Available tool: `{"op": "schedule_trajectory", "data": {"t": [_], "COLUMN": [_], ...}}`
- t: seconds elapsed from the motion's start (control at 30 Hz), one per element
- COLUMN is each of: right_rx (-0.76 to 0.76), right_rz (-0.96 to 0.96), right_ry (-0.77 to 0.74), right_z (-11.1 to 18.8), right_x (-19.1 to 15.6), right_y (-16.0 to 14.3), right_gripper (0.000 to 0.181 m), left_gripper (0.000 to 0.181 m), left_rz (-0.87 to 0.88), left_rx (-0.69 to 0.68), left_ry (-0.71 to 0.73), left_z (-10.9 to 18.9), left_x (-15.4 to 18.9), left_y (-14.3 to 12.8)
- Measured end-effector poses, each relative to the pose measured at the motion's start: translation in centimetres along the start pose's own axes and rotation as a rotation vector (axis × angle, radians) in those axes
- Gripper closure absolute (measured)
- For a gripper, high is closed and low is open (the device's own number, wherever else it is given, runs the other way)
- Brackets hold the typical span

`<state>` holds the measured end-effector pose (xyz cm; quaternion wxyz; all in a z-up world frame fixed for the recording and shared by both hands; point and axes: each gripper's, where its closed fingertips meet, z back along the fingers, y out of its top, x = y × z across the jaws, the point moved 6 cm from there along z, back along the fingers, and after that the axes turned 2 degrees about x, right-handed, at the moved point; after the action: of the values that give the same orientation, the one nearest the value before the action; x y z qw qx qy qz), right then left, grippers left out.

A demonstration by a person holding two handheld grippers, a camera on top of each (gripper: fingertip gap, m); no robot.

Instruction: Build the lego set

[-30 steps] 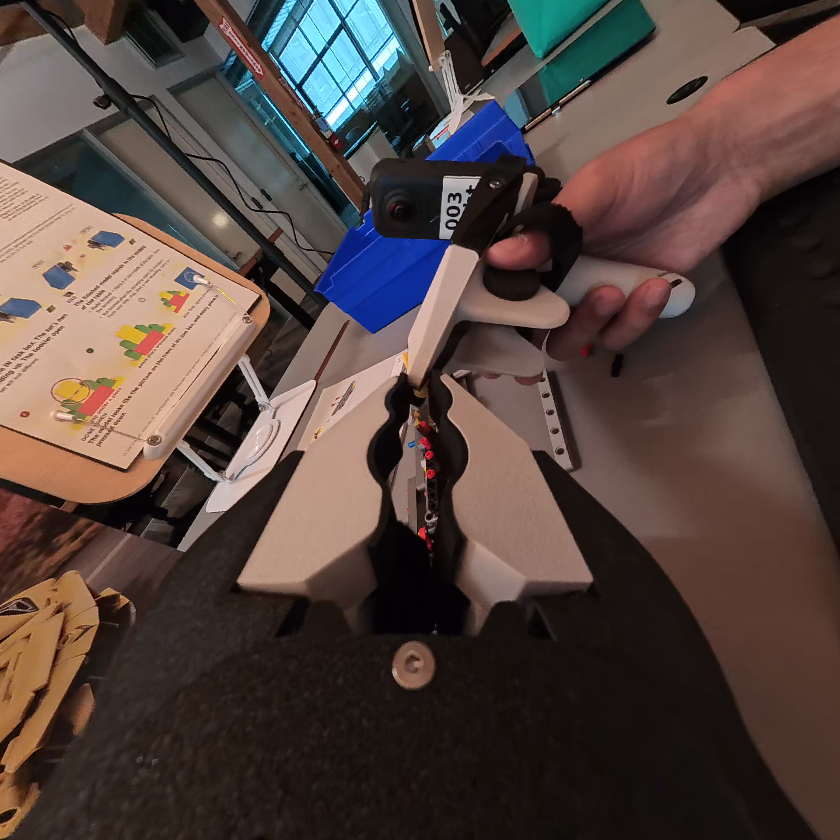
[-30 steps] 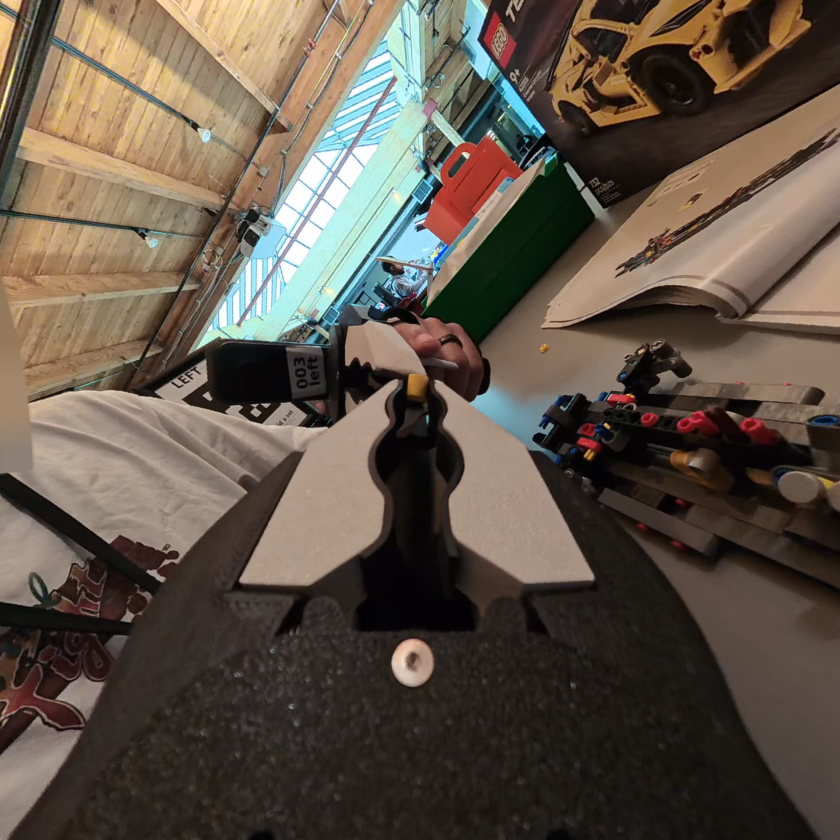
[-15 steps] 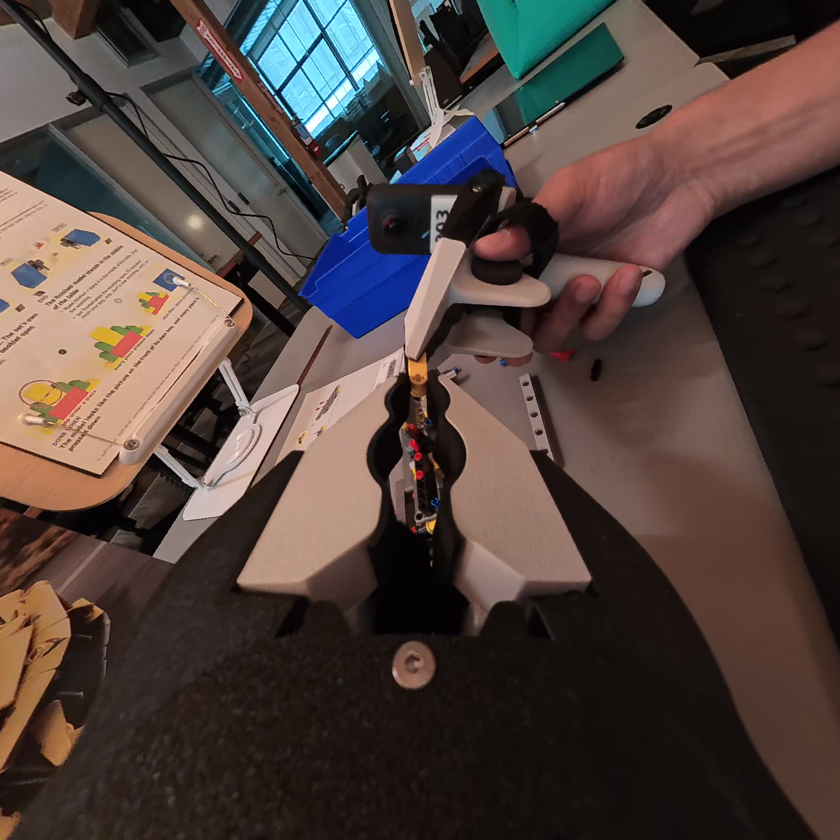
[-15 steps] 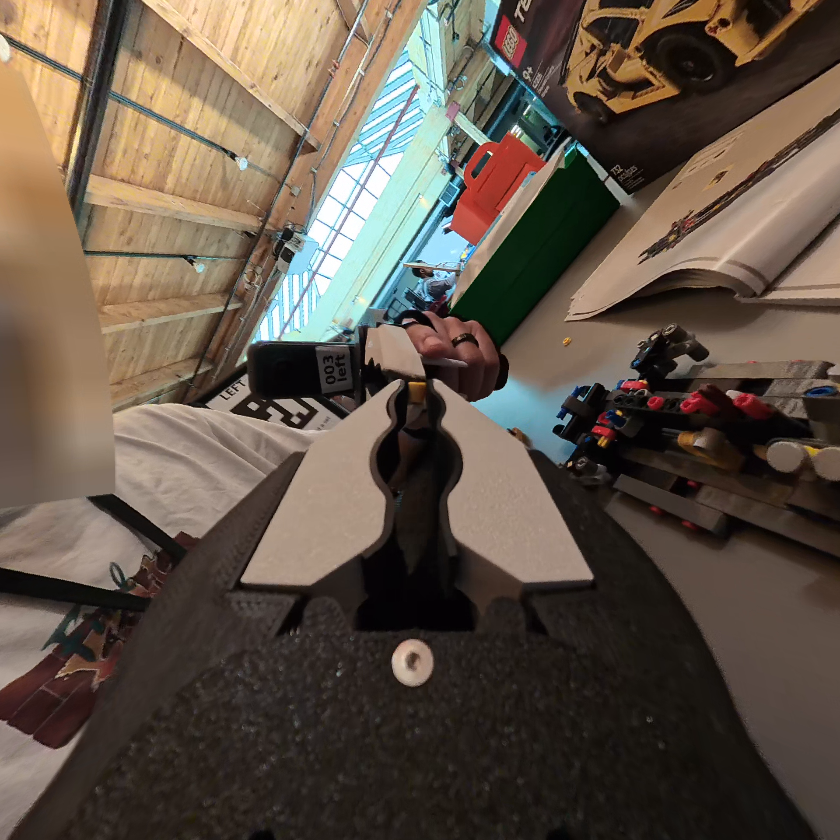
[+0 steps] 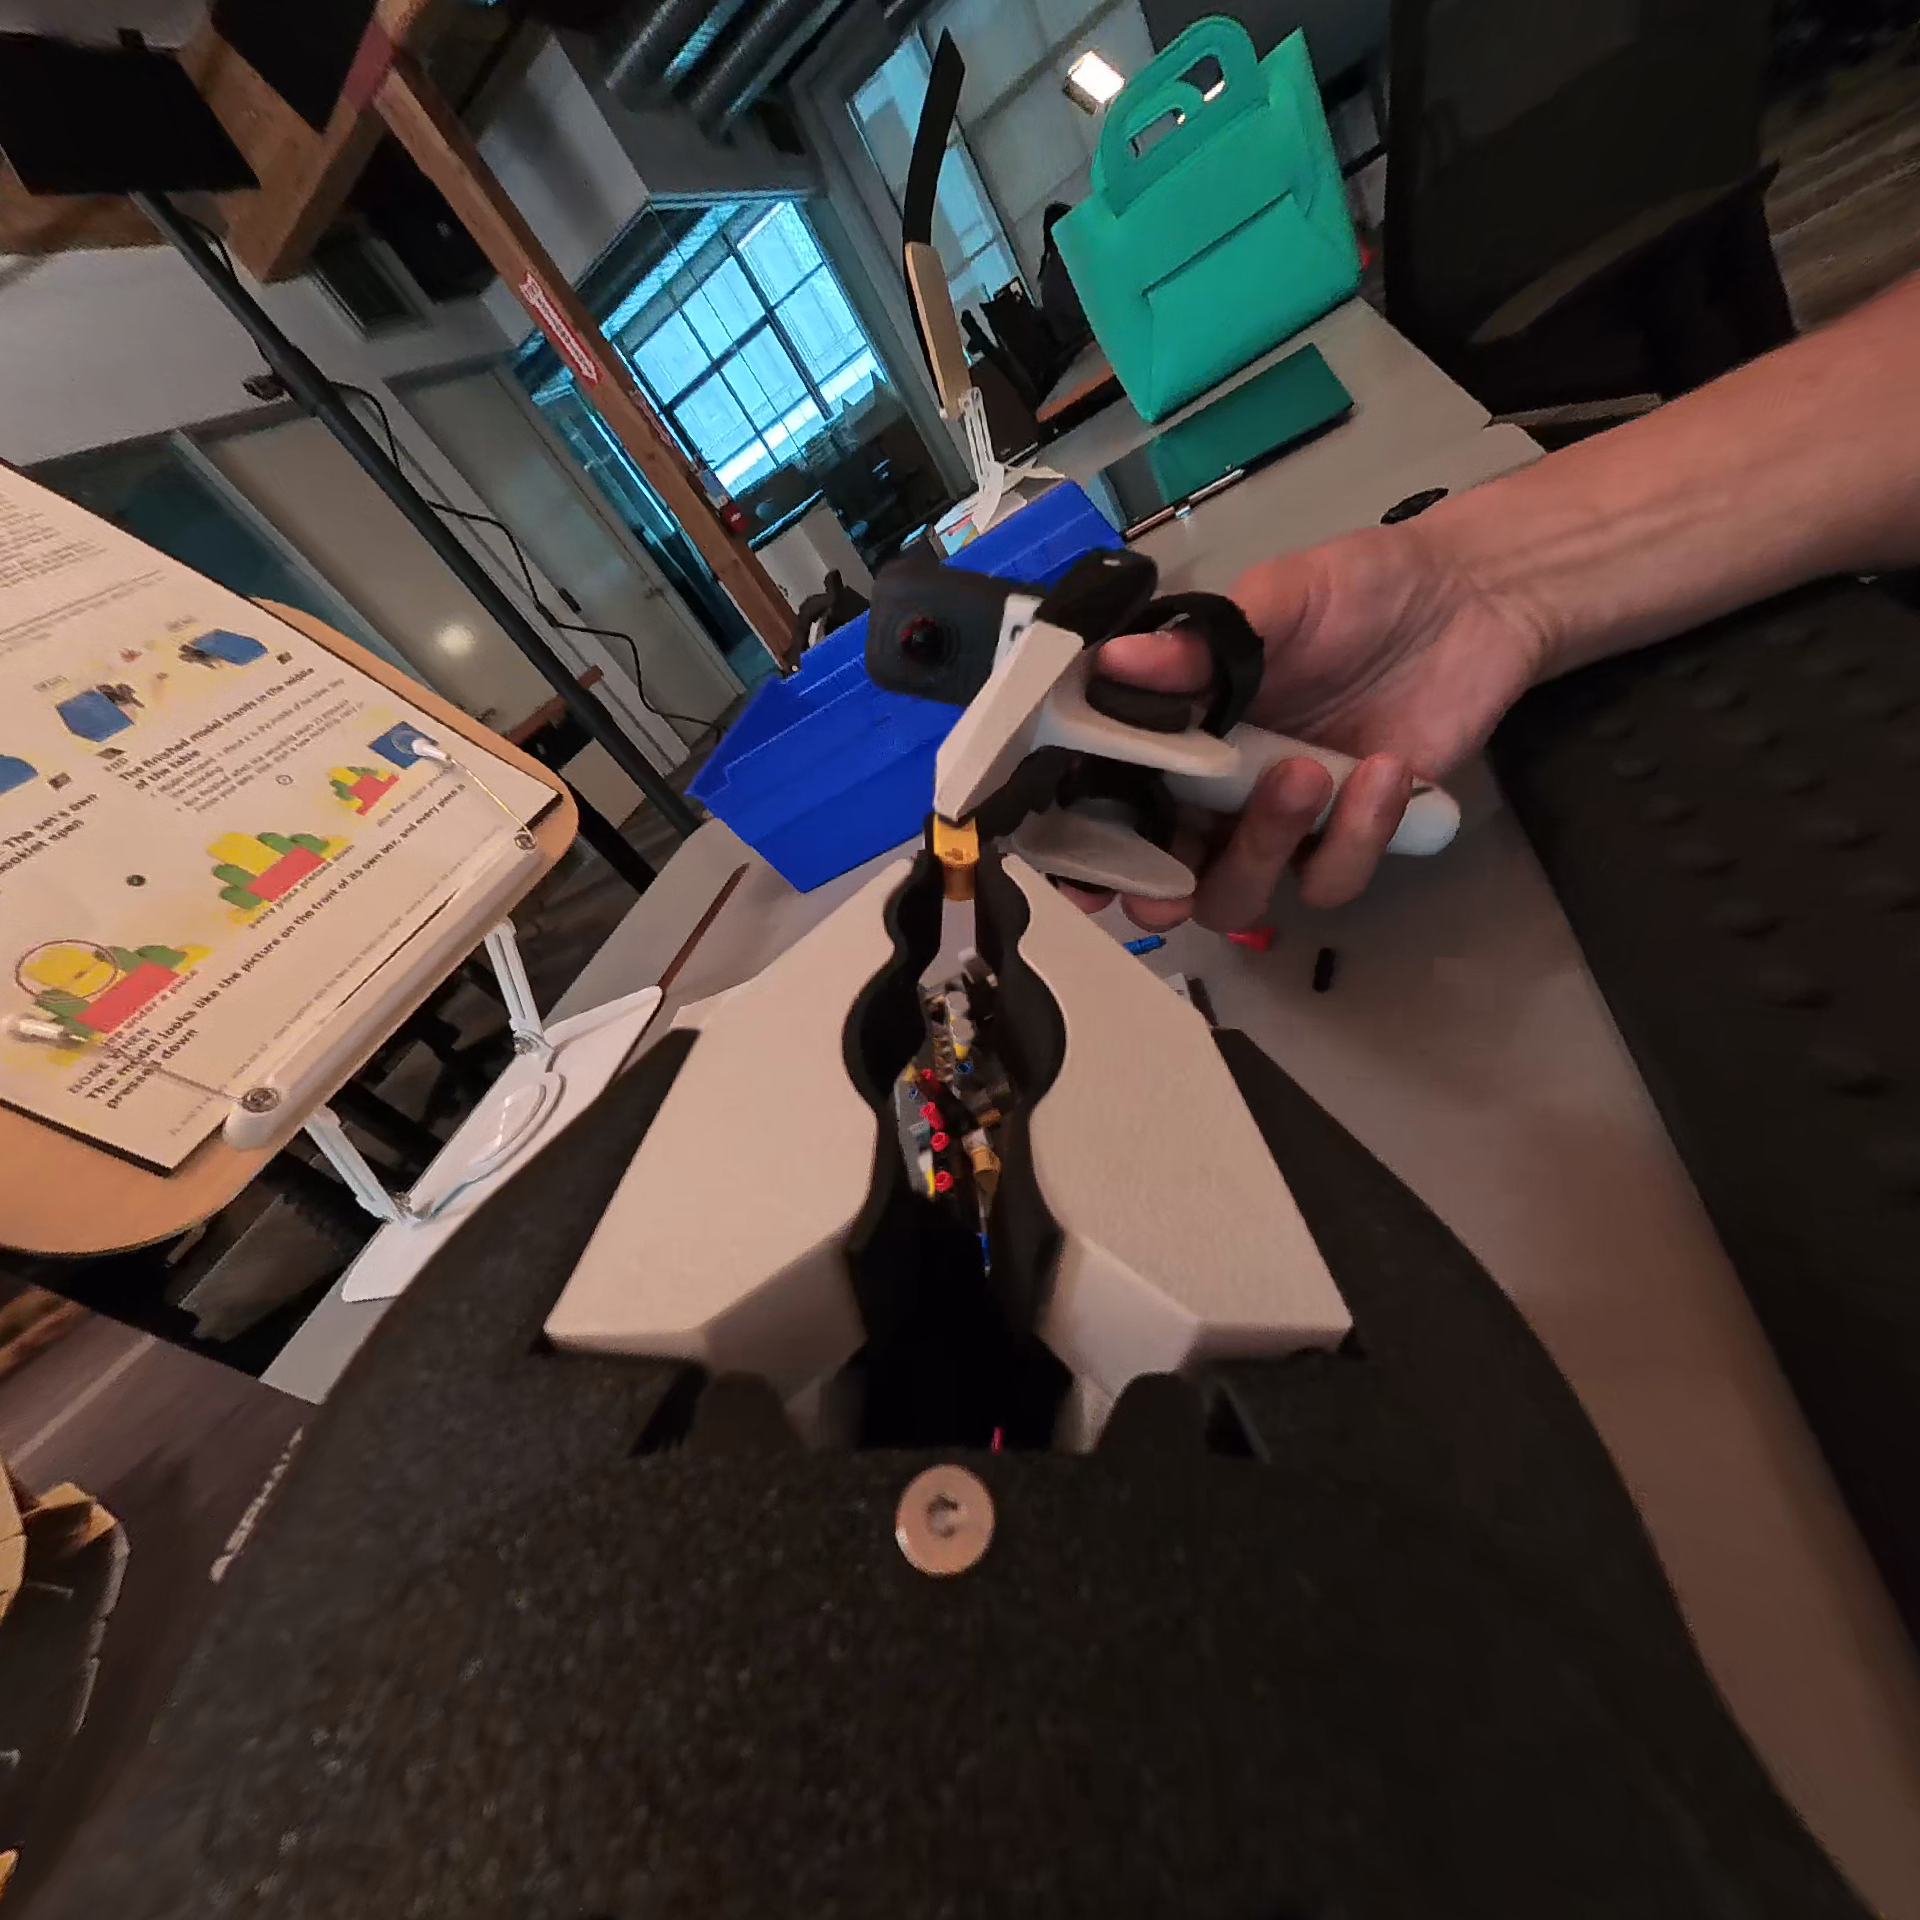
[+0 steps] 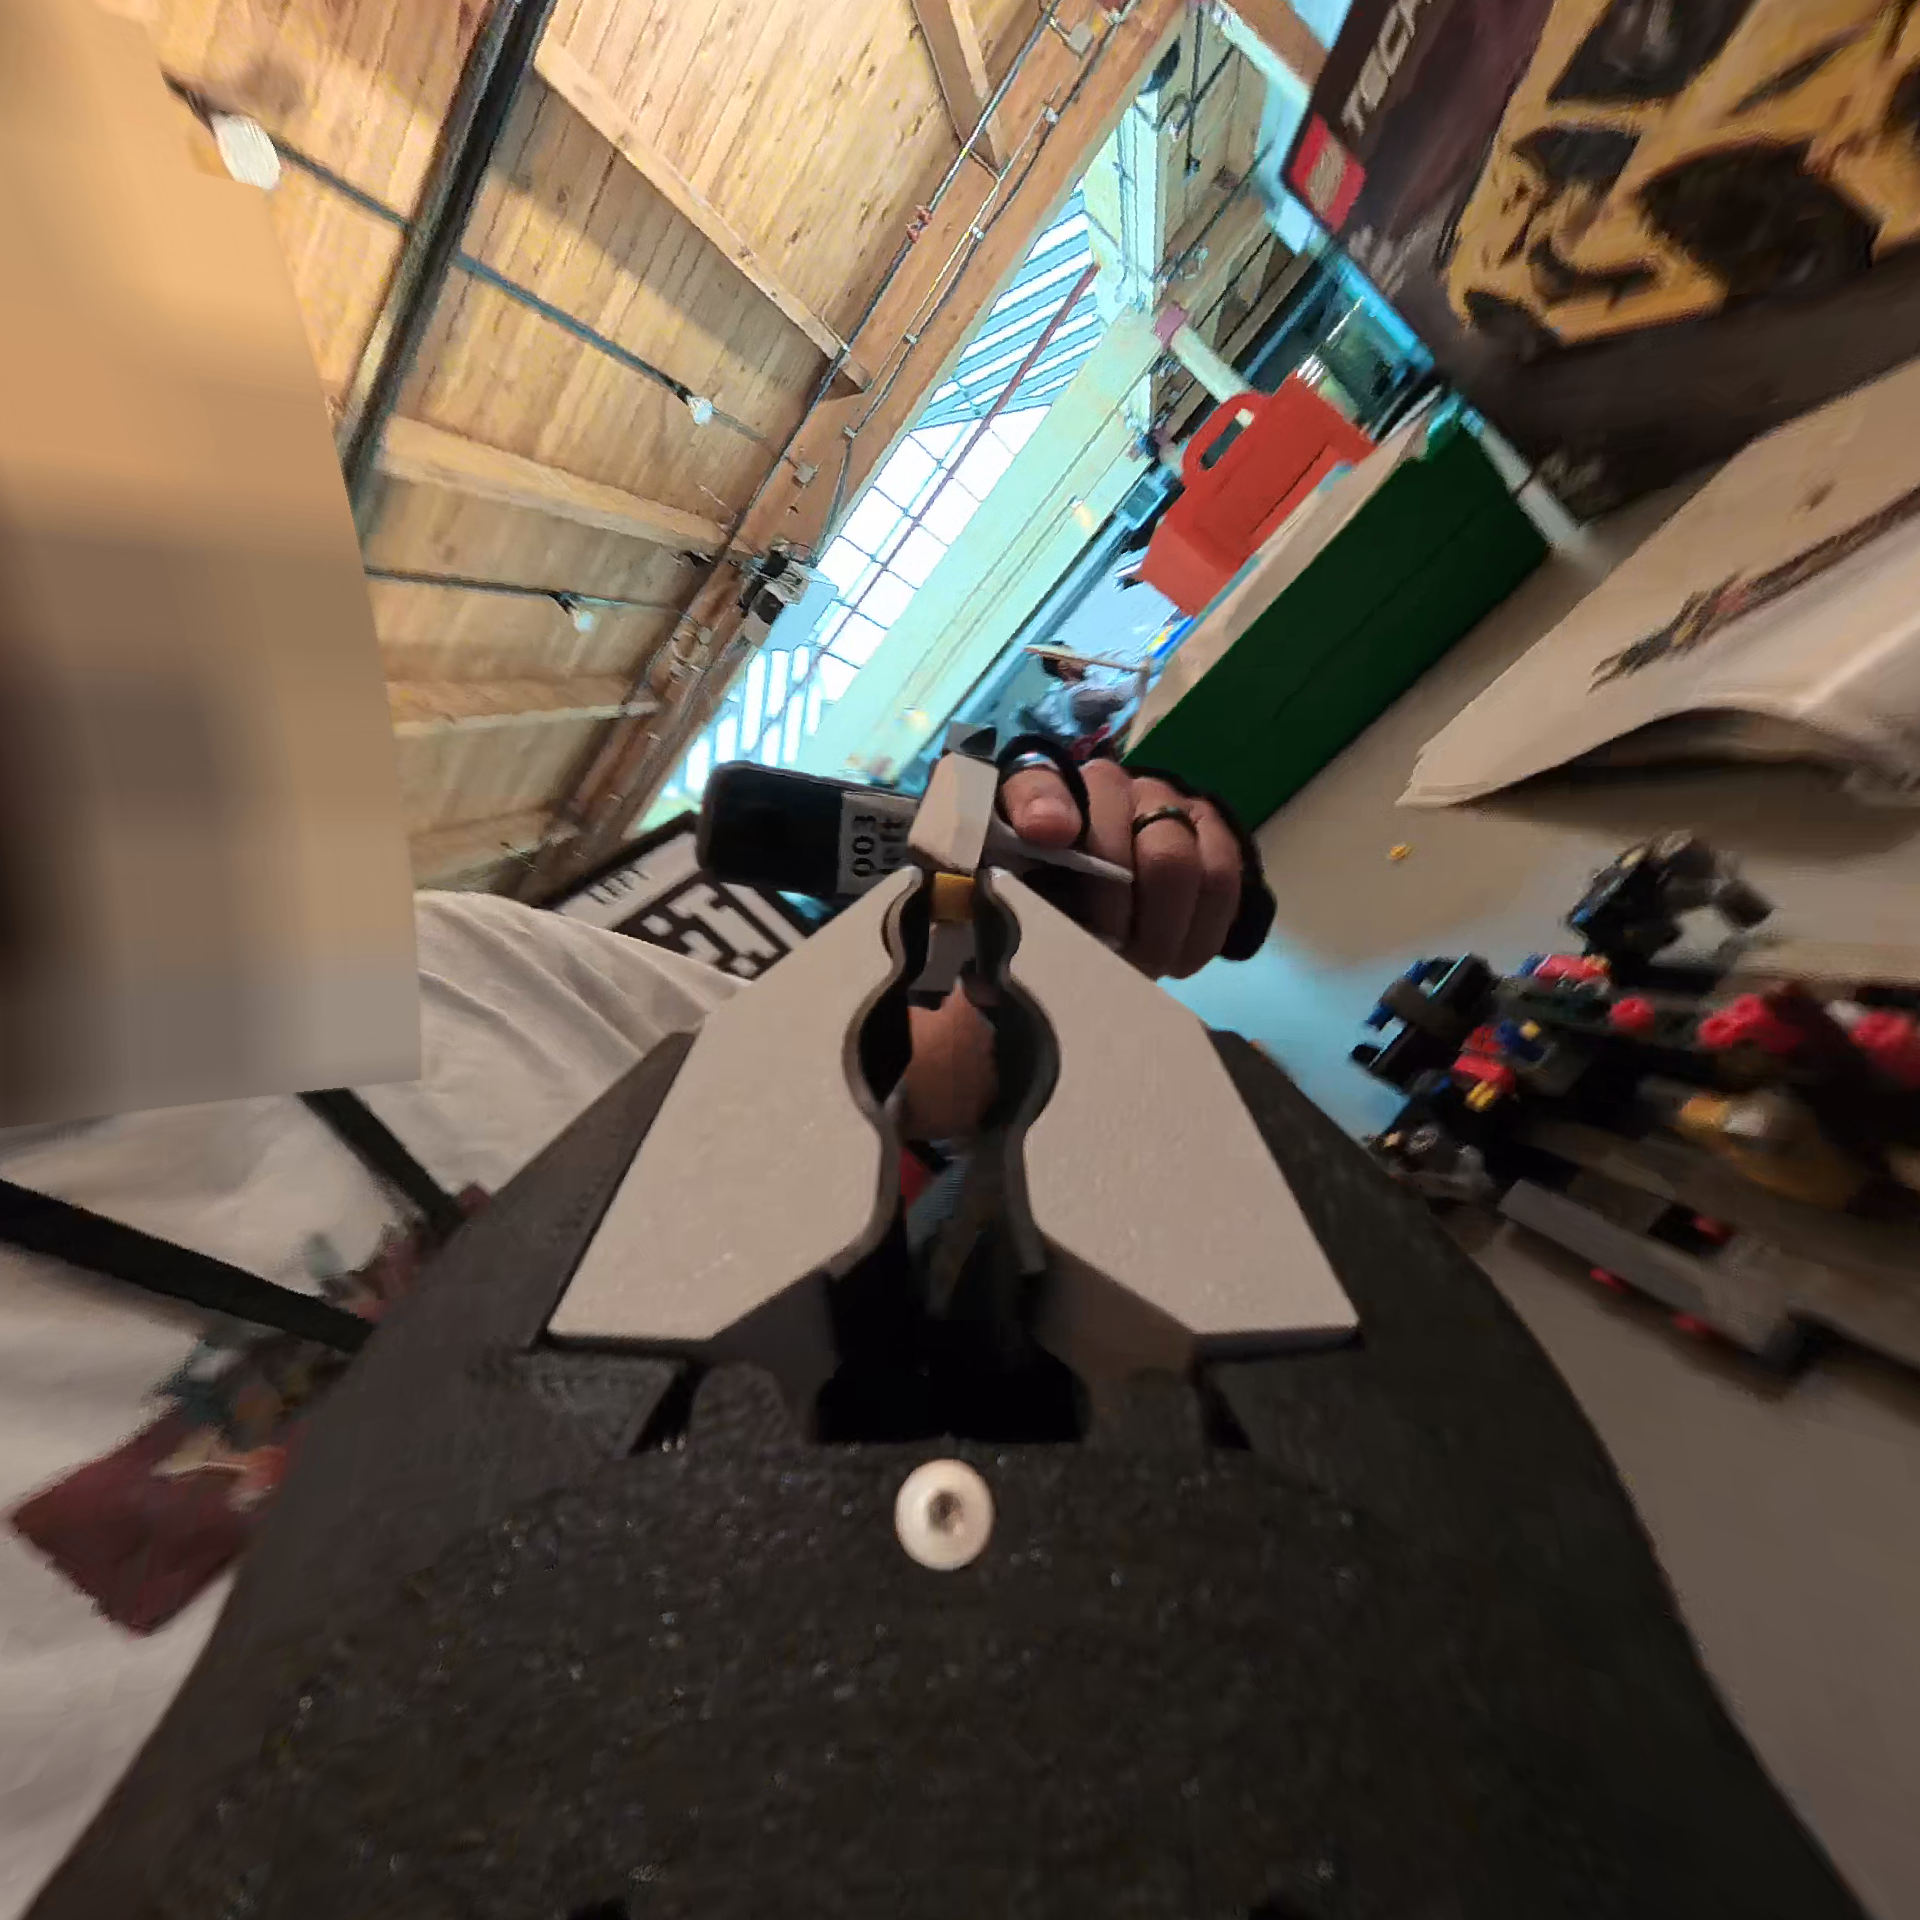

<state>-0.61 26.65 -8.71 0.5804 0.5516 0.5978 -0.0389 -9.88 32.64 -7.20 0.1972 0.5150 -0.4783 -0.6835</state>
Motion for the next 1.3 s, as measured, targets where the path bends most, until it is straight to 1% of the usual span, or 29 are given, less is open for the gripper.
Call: {"op": "schedule_trajectory", "data": {"t": [0.07,0.2,0.3,0.37,0.53,0.63,0.7,0.77,0.83,0.97,1.03,1.17,1.3], "right_rx": [-0.002,-0.023,-0.046,-0.053,-0.060,-0.060,-0.059,-0.061,-0.066,-0.057,-0.054,-0.068,-0.084], "right_rz": [0.096,0.018,0.026,0.038,-0.009,0.006,-0.020,-0.044,0.002,0.163,0.187,0.157,0.069], "right_ry": [-0.032,-0.010,-0.024,-0.031,-0.035,-0.052,-0.045,-0.041,-0.057,-0.080,-0.082,-0.068,-0.031], "right_z": [-0.11,-0.20,-0.13,-0.11,-0.02,0.09,0.09,0.09,0.12,-0.06,-0.14,-0.11,-0.13], "right_x": [-0.13,-0.04,-0.01,-0.03,0.15,0.27,0.30,0.34,0.32,-0.13,-0.25,-0.27,-0.40], "right_y": [-0.01,-0.15,-0.29,-0.32,-0.34,-0.27,-0.29,-0.33,-0.30,-0.23,-0.25,-0.31,-0.43], "right_gripper": [0.174,0.174,0.175,0.175,0.175,0.175,0.175,0.175,0.175,0.175,0.175,0.175,0.175], "left_gripper": [0.177,0.177,0.177,0.177,0.177,0.176,0.176,0.176,0.176,0.173,0.174,0.175,0.177], "left_rz": [-0.018,-0.069,-0.118,-0.112,-0.097,-0.041,-0.017,-0.041,-0.043,0.009,-0.018,-0.138,-0.240], "left_rx": [-0.002,-0.008,-0.018,-0.021,-0.034,-0.052,-0.051,-0.049,-0.060,-0.055,-0.048,-0.039,-0.023], "left_ry": [-0.003,-0.001,0.000,-0.002,0.000,-0.005,-0.012,-0.008,-0.006,-0.012,-0.004,0.014,0.015], "left_z": [0.08,0.17,0.21,0.23,0.17,0.07,0.08,0.10,0.07,0.19,0.28,0.32,0.49], "left_x": [-0.07,0.05,0.24,0.28,0.32,0.24,0.21,0.26,0.30,-0.02,-0.05,0.27,0.54], "left_y": [-0.01,0.00,-0.12,-0.14,-0.26,-0.40,-0.38,-0.40,-0.48,-0.39,-0.32,-0.26,-0.03]}}
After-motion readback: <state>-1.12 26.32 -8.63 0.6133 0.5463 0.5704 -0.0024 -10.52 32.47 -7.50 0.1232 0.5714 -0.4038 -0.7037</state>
